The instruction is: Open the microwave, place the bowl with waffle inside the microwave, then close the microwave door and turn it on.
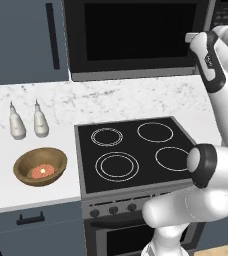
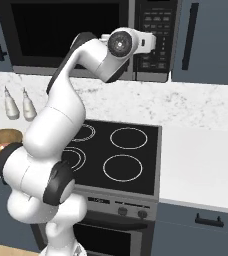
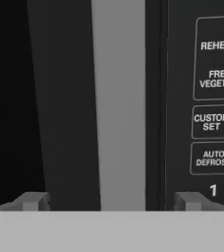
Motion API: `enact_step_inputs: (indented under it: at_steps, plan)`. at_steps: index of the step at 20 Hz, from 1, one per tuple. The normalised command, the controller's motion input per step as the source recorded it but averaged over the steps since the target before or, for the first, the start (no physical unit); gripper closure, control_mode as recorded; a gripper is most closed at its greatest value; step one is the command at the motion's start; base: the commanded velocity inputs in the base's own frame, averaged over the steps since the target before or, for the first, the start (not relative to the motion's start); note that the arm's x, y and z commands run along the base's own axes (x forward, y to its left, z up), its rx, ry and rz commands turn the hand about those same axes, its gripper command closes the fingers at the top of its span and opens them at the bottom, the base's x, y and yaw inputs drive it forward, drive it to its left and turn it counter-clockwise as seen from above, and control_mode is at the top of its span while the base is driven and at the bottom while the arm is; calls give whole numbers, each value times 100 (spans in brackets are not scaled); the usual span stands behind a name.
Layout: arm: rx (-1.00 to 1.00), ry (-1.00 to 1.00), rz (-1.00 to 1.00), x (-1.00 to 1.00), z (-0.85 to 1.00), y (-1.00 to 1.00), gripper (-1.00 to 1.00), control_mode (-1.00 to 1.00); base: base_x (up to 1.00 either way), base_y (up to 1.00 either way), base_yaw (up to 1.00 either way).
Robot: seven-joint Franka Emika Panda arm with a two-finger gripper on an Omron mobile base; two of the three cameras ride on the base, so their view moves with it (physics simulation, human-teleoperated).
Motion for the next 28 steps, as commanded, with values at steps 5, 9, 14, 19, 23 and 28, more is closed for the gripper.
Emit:
enact_step_inputs:
  at_steps: [5, 9, 14, 19, 23, 28]
  plan:
    - [0, 0, 0, 0, 0, 0, -100, -100, 0, 0, 0]
    - [0, 0, 0, 0, 0, 0, 100, -100, 0, 0, 0]
    - [0, 0, 0, 0, 0, 0, 100, -100, 0, 0, 0]
    - [0, 0, 0, -11, 0, 0, 100, -100, 0, 0, 0]
    - [-5, -8, 0, -100, 0, 7, 100, -100, 0, 0, 0]
    - [-3, -10, 0, -100, 0, 4, 100, -100, 0, 0, 0]
